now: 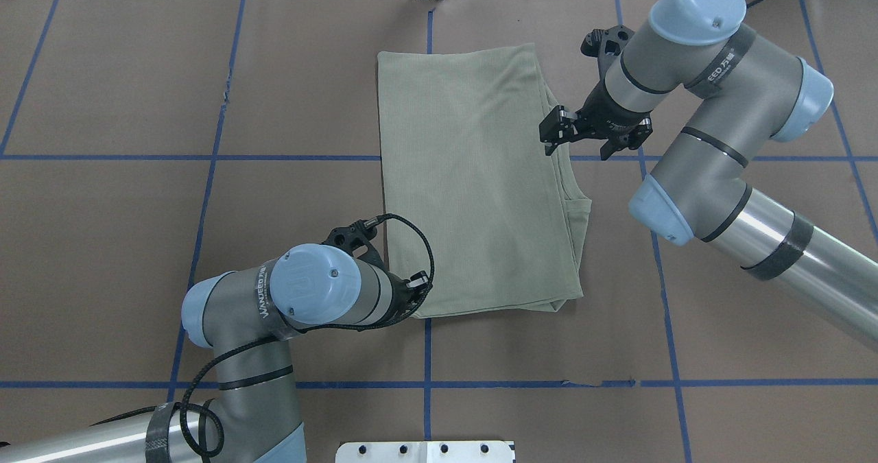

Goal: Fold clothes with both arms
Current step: 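Bring the right gripper to the shirt's near edge beside the left gripper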

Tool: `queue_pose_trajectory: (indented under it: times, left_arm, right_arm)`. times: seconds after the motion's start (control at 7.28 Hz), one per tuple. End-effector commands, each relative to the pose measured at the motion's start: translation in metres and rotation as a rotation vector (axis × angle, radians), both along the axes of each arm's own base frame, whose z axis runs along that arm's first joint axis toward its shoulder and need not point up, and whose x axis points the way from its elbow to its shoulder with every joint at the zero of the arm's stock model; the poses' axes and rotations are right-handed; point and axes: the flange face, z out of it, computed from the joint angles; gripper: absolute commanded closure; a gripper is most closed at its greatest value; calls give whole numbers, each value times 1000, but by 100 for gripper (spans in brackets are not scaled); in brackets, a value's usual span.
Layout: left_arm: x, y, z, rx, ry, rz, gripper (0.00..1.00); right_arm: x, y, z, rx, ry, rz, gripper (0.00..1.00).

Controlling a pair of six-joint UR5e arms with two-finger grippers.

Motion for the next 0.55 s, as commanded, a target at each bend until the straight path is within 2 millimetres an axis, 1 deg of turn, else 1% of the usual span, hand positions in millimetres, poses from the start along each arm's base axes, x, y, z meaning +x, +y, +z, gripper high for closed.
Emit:
queue_pose_trajectory:
  times: [0.0, 0.14, 0.27, 0.41]
  left_arm:
    - [-12, 7, -3, -17, -26, 16, 100]
    - [-18, 11, -11, -15, -13, 23, 100]
    - [-18, 12, -13, -14, -10, 25, 100]
    - [-18, 12, -13, -14, -8, 26, 100]
  right_arm:
    - [-35, 62, -22, -124, -16, 91, 0]
    - [-45, 93, -22, -166, -15, 115, 0]
    - [-44, 126, -10, -224, -4, 136, 0]
    - [-51, 157, -1, -279, 17, 202, 0]
